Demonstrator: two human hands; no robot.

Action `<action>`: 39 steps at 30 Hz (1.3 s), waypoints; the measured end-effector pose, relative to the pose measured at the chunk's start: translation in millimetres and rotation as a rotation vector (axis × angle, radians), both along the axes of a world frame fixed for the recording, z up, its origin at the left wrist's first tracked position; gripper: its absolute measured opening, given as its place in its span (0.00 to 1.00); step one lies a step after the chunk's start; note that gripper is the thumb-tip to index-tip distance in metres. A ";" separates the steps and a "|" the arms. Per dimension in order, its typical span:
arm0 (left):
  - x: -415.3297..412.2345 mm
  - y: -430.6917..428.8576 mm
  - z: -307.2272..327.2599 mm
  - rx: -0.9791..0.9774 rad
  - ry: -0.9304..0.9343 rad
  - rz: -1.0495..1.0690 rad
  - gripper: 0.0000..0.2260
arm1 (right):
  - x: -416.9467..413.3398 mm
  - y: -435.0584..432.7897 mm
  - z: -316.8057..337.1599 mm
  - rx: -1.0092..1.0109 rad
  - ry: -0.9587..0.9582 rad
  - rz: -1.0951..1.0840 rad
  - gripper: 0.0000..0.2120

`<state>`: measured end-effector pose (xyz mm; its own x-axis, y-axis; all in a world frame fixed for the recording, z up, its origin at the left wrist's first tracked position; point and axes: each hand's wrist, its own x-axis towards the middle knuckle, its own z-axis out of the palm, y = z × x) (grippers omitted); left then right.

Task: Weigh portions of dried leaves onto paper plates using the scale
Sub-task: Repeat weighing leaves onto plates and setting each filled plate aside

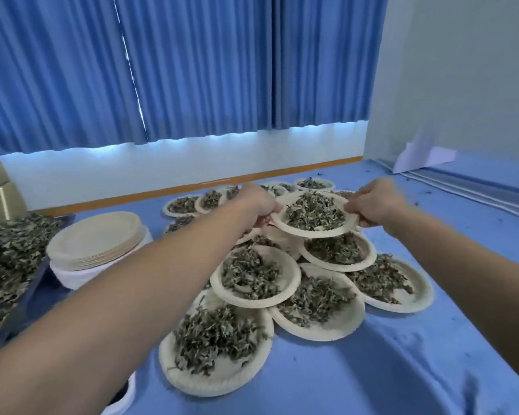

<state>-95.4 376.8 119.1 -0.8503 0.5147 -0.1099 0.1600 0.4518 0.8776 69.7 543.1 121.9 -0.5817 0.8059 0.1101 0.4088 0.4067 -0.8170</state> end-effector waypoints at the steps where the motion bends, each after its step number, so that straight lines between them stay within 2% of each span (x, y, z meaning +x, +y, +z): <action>1: 0.2 17.5 -0.9 0.006 0.021 -0.021 0.07 | 0.2 16.7 1.2 0.006 0.011 -0.017 0.12; 9: 0.7 144.7 -15.4 -0.028 0.121 -0.222 0.13 | 0.1 128.8 -17.0 0.133 0.038 -0.275 0.05; 14: -6.3 203.8 -25.0 -0.113 0.180 -0.239 0.14 | -2.6 173.3 -56.1 0.042 0.004 -0.334 0.06; 17: -10.4 229.7 -36.2 -0.154 0.200 -0.284 0.19 | -5.8 191.0 -78.2 -0.003 -0.005 -0.382 0.05; 20: -13.2 251.5 -50.9 -0.220 0.235 -0.327 0.17 | -6.7 206.0 -92.5 0.021 -0.036 -0.410 0.06; 24: -14.8 269.8 -68.7 -0.266 0.255 -0.334 0.21 | -9.9 218.4 -98.8 0.035 -0.083 -0.453 0.07; 27: -15.6 272.7 -73.4 -0.305 0.313 -0.345 0.20 | -13.7 220.6 -99.5 0.043 -0.168 -0.489 0.09; 30: -19.6 270.0 -74.0 -0.321 0.320 -0.374 0.18 | -18.6 212.0 -97.6 0.102 -0.277 -0.487 0.05; 33: -22.4 263.3 -69.3 -0.299 0.333 -0.380 0.16 | -21.9 208.7 -97.5 0.117 -0.328 -0.474 0.14; 37: -26.2 248.0 -61.2 -0.228 0.313 -0.386 0.04 | -19.5 198.0 -91.5 0.140 -0.425 -0.446 0.15; 39: -27.8 238.8 -56.5 -0.215 0.355 -0.402 0.04 | -16.8 188.3 -84.7 0.185 -0.443 -0.433 0.12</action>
